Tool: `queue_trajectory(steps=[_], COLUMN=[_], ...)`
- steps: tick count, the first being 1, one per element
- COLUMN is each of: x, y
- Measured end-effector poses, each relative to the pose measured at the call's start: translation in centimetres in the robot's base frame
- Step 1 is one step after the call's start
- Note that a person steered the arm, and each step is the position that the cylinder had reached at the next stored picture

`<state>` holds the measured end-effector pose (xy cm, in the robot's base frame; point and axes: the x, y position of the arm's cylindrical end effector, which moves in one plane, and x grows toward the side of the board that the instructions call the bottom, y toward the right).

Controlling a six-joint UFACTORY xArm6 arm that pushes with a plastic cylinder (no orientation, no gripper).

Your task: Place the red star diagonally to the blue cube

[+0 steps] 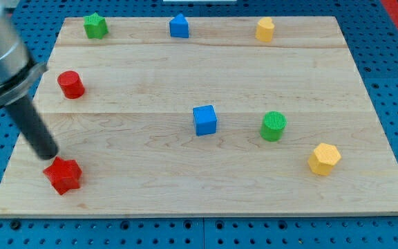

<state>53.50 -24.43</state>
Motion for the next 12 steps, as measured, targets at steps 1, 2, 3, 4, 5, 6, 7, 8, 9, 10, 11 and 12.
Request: queue_trajectory(steps=[1,2,3,4,5,6,7,8,9,10,11,12], x=[4.7,6.4,-0.1,-0.2,1.3,-4.4,-9.6,-12.0,-15.4,-16.8,-17.8,-20.8], y=[-1.1,3.1,3.0,6.9,7.8,9.5,11.8,17.8,19.7,19.8,21.0,17.8])
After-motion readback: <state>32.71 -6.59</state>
